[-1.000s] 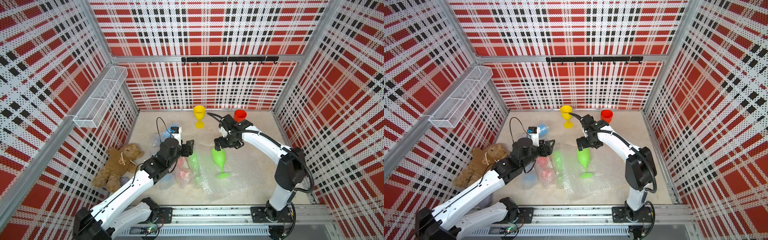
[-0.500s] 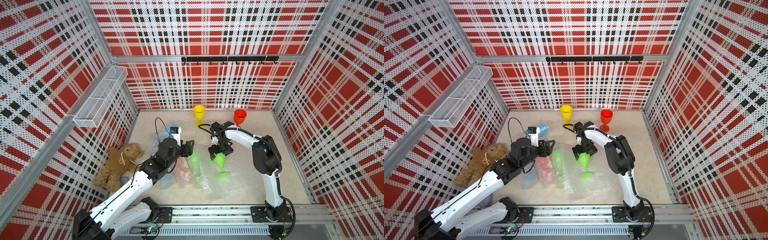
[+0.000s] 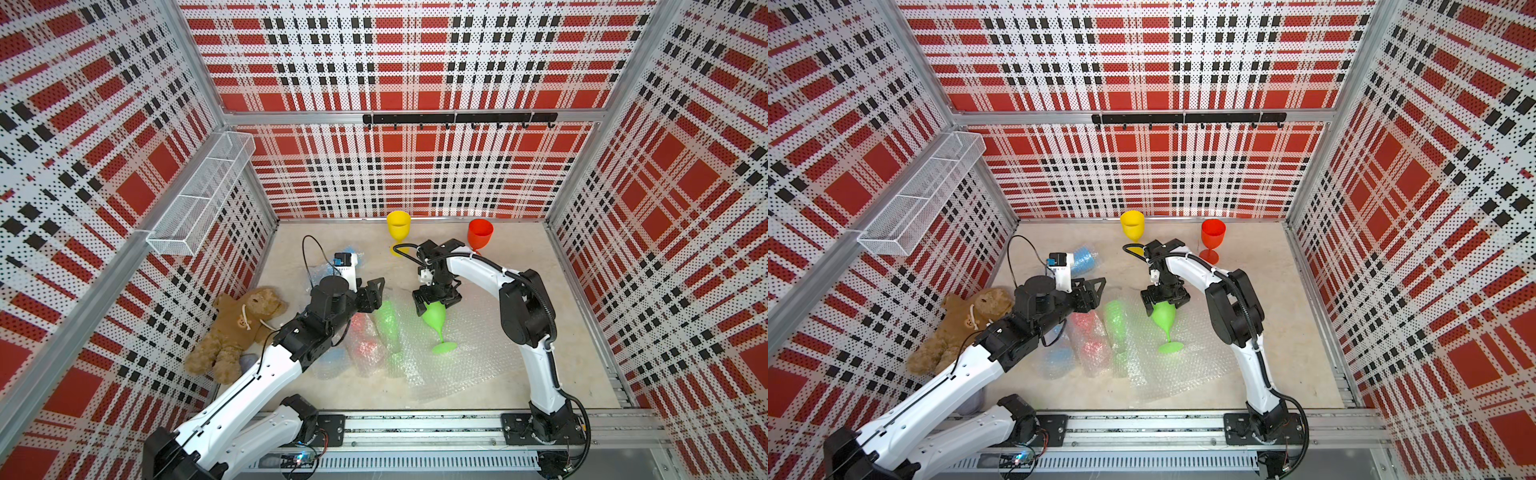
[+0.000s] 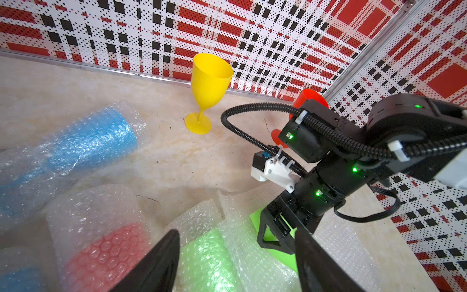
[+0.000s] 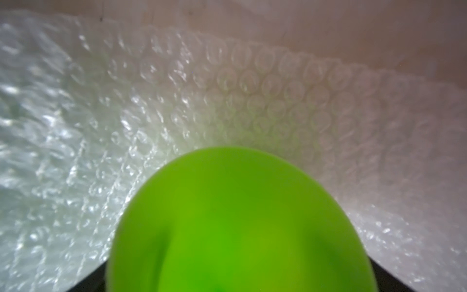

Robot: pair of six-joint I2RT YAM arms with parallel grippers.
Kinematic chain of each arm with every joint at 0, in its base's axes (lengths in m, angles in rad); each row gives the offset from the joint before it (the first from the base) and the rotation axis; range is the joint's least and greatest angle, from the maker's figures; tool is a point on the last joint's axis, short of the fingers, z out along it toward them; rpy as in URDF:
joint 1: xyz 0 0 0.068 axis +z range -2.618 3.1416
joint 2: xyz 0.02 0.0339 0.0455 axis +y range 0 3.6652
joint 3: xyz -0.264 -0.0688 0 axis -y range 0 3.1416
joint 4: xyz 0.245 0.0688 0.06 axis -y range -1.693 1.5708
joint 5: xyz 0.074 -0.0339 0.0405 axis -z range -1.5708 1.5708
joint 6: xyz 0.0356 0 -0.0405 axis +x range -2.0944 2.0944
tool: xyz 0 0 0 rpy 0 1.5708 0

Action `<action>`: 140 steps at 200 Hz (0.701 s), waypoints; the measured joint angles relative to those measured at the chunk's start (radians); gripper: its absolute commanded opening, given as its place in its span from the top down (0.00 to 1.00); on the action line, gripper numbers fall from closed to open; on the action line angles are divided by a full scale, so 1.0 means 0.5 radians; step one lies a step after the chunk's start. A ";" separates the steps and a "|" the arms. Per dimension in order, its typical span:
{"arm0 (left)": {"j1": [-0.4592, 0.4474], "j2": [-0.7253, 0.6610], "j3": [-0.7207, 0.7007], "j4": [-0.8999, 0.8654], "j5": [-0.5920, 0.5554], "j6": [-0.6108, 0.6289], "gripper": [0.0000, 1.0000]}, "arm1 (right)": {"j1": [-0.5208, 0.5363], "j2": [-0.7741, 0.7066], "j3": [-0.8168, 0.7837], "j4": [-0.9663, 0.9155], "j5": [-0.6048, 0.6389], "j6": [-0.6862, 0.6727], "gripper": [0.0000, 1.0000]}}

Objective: Unpack wine glasses from bubble wrap
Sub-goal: Pick up the wine glass from the bubble wrap.

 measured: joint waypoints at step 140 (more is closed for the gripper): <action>0.034 0.017 -0.002 0.000 0.011 -0.006 0.27 | -0.004 0.007 0.224 -0.018 0.062 0.017 0.26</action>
